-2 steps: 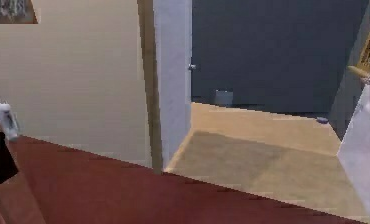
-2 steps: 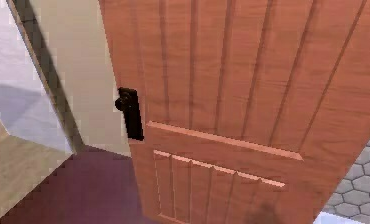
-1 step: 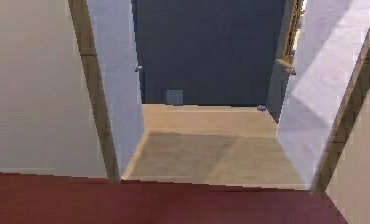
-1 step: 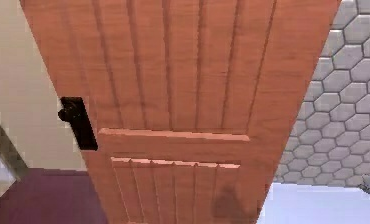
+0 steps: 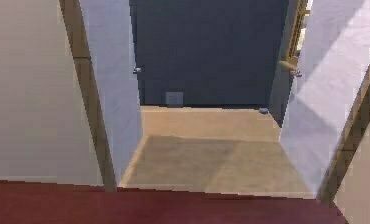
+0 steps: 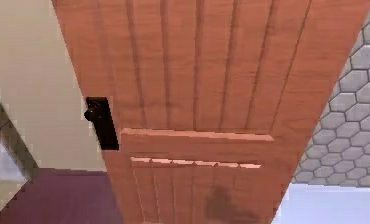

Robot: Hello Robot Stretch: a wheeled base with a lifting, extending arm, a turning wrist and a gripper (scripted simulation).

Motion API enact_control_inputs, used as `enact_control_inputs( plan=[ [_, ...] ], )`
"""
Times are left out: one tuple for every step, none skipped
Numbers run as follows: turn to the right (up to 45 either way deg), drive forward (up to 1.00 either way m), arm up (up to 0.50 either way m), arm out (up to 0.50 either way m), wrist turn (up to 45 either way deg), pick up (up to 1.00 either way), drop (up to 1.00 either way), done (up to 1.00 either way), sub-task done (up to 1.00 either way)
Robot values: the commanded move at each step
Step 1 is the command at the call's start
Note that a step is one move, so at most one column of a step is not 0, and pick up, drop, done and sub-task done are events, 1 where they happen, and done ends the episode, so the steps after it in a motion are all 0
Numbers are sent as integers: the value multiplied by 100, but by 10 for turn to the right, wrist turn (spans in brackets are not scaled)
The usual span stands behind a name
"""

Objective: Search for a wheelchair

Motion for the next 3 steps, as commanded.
enact_control_inputs(
  plan=[
    [0, 100, 0, 0, 0, 0, 0, 0, 0],
    [0, 100, 0, 0, 0, 0, 0, 0, 0],
    [-60, 0, 0, 0, 0, 0, 0, 0, 0]
  ],
)
